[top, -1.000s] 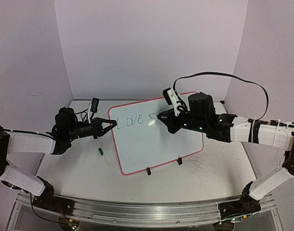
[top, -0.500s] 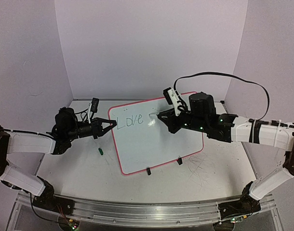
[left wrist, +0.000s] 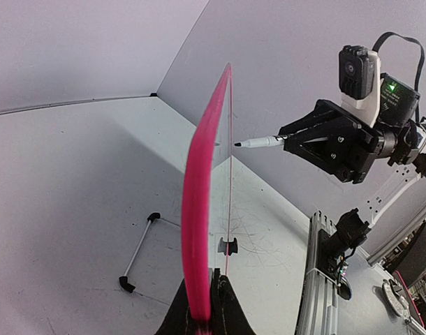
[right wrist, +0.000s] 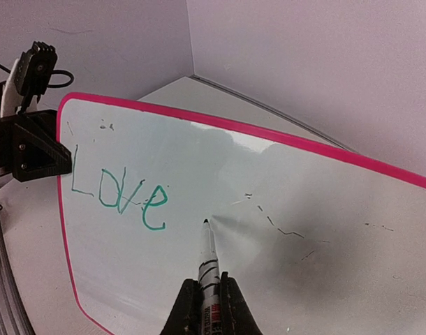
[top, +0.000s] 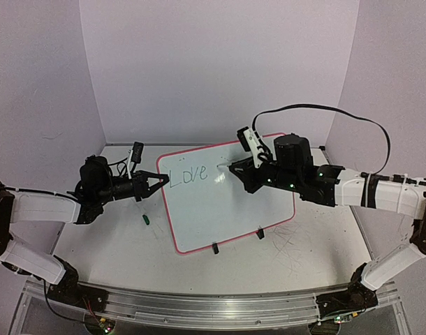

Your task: Write a sentence on the whiteboard

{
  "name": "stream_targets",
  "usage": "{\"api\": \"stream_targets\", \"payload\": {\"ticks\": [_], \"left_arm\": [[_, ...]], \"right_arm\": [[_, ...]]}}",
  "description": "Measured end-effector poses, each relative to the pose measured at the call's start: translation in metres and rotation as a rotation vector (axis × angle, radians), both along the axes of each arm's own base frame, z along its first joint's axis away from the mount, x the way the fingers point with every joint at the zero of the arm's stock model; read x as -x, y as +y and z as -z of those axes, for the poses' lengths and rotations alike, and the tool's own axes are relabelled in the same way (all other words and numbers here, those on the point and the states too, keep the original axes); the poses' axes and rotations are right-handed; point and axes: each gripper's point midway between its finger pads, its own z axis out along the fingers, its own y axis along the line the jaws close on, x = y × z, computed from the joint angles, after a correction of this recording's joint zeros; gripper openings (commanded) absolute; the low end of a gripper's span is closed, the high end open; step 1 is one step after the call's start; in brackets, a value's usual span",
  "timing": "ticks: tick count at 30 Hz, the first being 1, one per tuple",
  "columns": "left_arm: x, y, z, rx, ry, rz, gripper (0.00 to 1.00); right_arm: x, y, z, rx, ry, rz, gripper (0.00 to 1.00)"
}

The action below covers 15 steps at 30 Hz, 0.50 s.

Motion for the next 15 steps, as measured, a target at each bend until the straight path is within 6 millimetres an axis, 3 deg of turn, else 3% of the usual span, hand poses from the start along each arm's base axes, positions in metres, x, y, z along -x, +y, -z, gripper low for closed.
{"api": "stream_targets", "payload": {"ticks": [15], "left_arm": [[0.0001, 0.0000, 0.0001, 0.000, 0.001, 0.000, 0.00]], "right_arm": [[0.0004, 0.0006, -0.0004, -0.004, 0.001, -0.003, 0.00]]}}
